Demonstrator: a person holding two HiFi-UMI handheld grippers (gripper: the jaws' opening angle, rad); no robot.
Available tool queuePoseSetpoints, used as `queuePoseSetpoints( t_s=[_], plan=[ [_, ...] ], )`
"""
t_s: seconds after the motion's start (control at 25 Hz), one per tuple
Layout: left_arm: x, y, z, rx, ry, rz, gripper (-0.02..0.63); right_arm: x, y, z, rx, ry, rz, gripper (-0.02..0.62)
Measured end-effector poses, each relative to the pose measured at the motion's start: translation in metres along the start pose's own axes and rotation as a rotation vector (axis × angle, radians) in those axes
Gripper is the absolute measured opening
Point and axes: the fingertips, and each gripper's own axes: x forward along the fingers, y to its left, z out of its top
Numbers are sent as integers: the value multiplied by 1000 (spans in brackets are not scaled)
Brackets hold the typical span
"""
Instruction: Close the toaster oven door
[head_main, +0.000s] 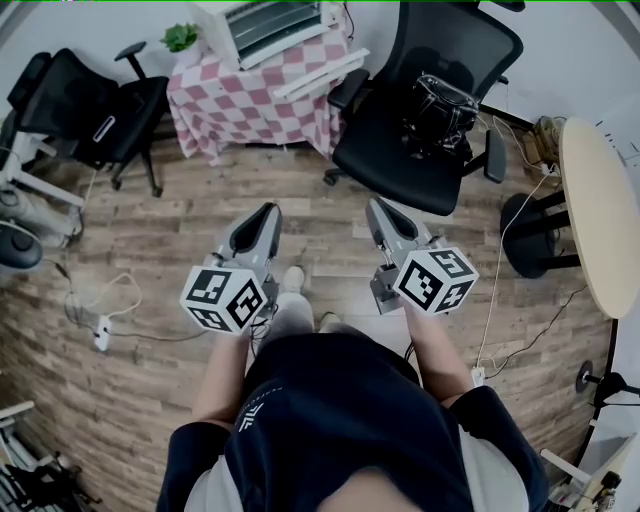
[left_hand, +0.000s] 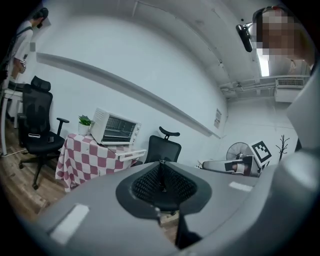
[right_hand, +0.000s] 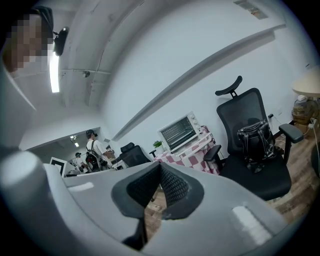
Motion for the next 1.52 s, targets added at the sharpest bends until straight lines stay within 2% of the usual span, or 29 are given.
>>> queuePoseSetpoints(
  t_s=[0.48,0.72,1.04,1.28,1.52],
  plan=[
    [69,85,16,-8,64,-48,112,105,-15,20,7,24,-38,2],
    [95,118,8,7,116,-80,145,147,-20,20,13,43,-61,2],
    [127,157,7,-8,152,-105,149,186,-30,28,7,47,-118,2],
    [161,168,-7,-37,172,-100,149,192,-62,25,-1,73,-175,2],
    [206,182,-14,-71,195,-61,150,226,-99,31,-2,113,-148,3]
  ],
)
